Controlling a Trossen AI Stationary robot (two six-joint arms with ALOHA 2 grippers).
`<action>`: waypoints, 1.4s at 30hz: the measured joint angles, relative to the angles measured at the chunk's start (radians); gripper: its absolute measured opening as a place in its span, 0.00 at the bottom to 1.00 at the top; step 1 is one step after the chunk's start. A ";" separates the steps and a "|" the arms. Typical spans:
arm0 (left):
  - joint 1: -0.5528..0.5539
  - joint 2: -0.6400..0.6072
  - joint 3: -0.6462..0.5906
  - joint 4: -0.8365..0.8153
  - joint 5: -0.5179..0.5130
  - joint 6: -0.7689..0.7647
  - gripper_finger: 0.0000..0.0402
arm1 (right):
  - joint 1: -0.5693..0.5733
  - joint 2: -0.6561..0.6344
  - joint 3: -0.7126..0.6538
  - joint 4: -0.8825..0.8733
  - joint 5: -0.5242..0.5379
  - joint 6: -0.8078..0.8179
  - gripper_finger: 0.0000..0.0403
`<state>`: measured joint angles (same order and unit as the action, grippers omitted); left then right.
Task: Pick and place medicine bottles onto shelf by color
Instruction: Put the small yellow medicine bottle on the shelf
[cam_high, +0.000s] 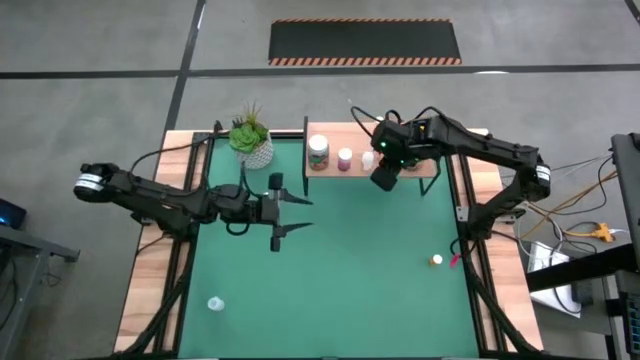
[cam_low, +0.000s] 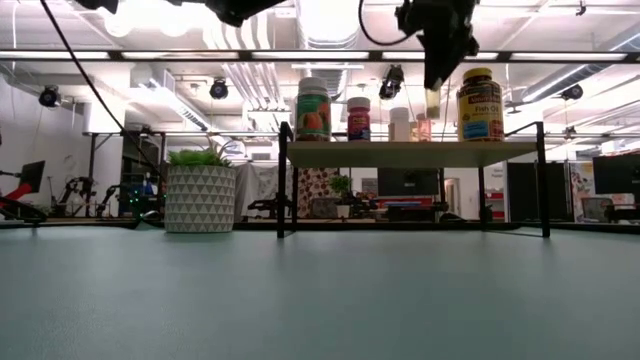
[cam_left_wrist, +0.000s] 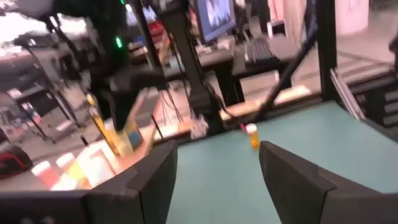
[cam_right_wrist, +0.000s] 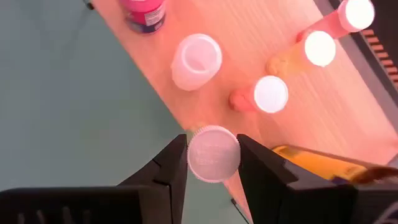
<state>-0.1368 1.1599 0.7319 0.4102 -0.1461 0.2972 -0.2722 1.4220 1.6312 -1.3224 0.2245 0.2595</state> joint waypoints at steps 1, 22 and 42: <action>0.000 -0.005 -0.010 0.023 -0.001 0.001 0.52 | -0.010 0.000 -0.011 0.013 -0.001 0.004 0.28; 0.000 -0.047 -0.038 0.046 -0.001 0.050 0.52 | -0.029 0.002 -0.104 0.086 0.020 0.012 0.29; 0.000 -0.046 -0.040 0.049 -0.001 0.051 0.52 | -0.029 0.008 -0.043 0.045 -0.004 -0.100 0.30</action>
<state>-0.1368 1.1137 0.6922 0.4587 -0.1471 0.3477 -0.3016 1.4296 1.5887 -1.2774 0.2202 0.1599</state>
